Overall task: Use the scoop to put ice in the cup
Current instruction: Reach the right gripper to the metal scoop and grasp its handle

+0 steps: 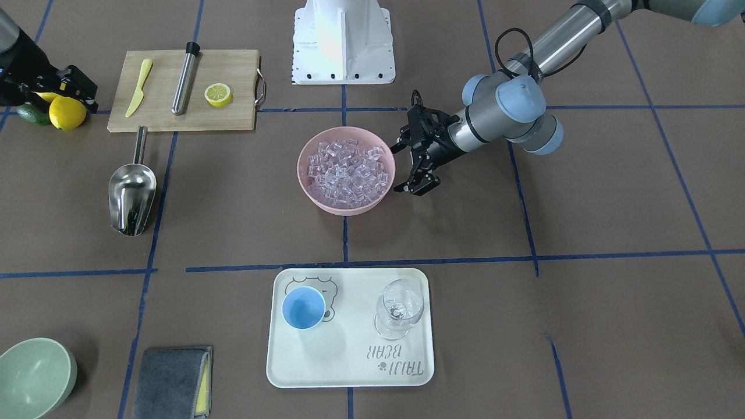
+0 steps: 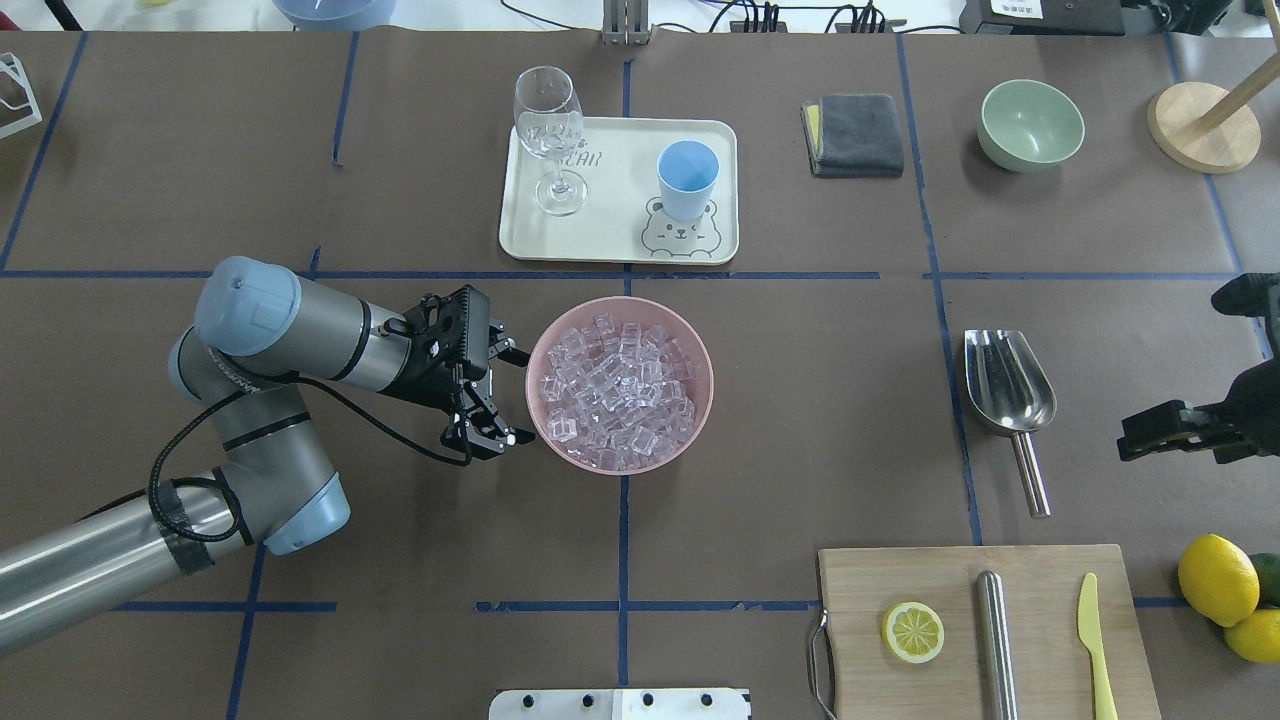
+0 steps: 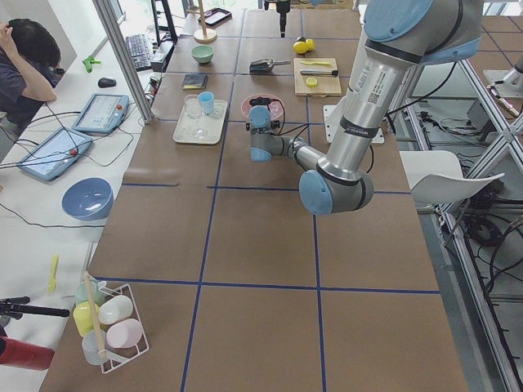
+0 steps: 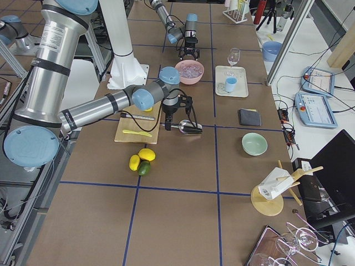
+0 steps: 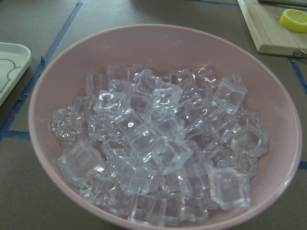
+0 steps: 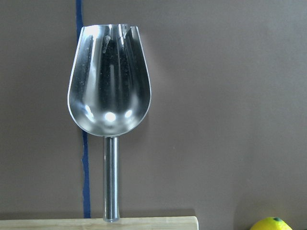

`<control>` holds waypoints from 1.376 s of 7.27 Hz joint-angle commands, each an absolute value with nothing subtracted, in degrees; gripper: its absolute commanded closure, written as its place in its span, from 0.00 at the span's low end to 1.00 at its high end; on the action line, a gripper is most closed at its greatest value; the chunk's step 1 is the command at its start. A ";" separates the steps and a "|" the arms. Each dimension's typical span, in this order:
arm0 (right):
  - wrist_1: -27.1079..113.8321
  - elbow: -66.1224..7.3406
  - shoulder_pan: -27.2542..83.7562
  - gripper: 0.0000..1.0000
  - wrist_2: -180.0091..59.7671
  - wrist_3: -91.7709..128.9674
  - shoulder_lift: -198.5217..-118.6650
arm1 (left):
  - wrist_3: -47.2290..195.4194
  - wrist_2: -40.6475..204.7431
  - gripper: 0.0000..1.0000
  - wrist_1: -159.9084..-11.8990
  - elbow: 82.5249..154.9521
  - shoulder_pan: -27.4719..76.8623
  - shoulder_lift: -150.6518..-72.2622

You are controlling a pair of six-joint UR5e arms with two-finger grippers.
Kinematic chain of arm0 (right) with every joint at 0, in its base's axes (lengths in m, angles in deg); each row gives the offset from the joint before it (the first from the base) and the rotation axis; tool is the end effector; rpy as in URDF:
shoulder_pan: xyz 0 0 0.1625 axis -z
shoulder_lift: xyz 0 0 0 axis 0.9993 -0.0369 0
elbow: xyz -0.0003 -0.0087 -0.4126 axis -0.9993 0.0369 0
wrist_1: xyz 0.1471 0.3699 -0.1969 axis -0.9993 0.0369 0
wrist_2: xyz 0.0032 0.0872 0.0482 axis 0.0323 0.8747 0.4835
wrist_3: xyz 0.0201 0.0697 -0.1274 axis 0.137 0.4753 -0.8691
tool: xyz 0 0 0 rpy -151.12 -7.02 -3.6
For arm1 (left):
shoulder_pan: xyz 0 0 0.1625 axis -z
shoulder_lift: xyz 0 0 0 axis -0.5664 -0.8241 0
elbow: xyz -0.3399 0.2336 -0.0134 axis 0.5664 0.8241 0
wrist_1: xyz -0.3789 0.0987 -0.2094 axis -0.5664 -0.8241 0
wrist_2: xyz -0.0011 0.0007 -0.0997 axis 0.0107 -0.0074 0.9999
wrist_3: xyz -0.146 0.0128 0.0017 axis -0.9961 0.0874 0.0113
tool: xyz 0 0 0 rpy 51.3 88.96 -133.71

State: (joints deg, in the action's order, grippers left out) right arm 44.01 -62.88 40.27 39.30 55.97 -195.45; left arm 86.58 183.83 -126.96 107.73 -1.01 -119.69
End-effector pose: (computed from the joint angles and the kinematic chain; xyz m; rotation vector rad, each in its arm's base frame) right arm -0.2500 -0.3551 0.4661 -0.0438 -0.7756 0.0306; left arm 0.5767 -0.4449 0.3091 1.0964 1.1931 1.1754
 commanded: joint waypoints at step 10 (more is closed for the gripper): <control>37.28 -53.11 56.41 1.00 29.80 70.30 -188.36 | 86.54 183.83 0.00 -126.95 107.92 -1.01 -119.20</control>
